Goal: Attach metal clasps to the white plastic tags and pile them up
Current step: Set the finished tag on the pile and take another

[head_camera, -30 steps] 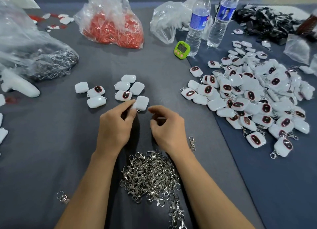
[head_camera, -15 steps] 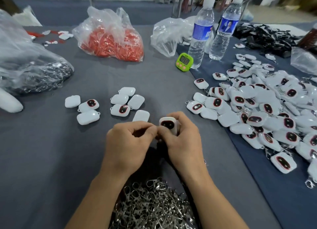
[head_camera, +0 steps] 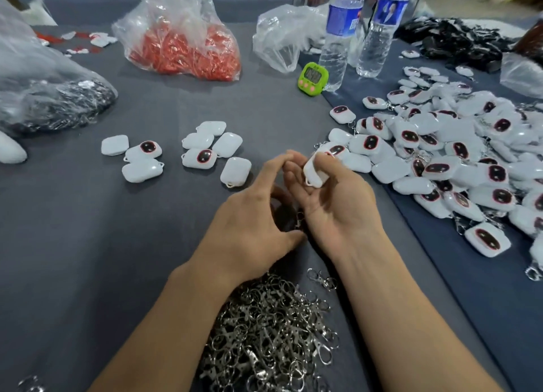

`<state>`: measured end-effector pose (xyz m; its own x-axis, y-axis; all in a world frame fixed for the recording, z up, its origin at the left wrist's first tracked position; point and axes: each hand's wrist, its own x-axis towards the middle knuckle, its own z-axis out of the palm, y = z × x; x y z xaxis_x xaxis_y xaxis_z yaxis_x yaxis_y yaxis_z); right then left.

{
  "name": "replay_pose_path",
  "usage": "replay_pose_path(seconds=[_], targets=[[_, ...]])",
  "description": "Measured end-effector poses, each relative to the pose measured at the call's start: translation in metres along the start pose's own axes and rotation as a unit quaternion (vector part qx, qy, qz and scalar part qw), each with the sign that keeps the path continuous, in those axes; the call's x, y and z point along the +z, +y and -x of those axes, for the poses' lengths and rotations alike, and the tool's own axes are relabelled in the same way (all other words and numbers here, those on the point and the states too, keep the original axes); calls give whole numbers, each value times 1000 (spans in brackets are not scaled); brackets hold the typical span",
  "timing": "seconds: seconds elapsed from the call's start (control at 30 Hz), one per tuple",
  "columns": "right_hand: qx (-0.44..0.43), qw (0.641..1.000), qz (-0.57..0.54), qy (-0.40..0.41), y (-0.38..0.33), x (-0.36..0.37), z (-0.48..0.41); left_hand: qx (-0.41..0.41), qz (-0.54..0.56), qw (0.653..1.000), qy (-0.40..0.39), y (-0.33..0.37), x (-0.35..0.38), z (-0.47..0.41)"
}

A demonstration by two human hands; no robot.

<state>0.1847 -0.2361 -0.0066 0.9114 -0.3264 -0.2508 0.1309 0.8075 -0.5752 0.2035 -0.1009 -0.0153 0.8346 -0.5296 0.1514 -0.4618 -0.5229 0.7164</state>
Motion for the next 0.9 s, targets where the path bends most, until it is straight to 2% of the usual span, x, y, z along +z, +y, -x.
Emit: replay_pose_path(seconds=[0.17, 0.4, 0.53, 0.67, 0.7, 0.8, 0.9], targets=[[-12, 1000, 4, 22, -5, -2, -1, 12, 5, 1000, -14, 3, 3, 0], [-42, 987, 152, 2, -4, -3, 2, -9, 47, 998, 44, -6, 6, -4], [-132, 939, 317, -29, 1, -3, 6, -50, 105, 986, 119, -13, 1, -7], [-175, 834, 523, -15, 12, -3, 6, -45, 124, 976, 172, -13, -6, -8], [-169, 824, 541, -16, 14, -3, 6, -42, 123, 976, 177, -14, -7, -8], [-150, 841, 518, -44, 12, -5, 5, -28, 119, 974, 189, -15, -8, -8], [-174, 837, 516, -53, 10, -6, 6, -27, 167, 965, 201, -14, -9, -8]])
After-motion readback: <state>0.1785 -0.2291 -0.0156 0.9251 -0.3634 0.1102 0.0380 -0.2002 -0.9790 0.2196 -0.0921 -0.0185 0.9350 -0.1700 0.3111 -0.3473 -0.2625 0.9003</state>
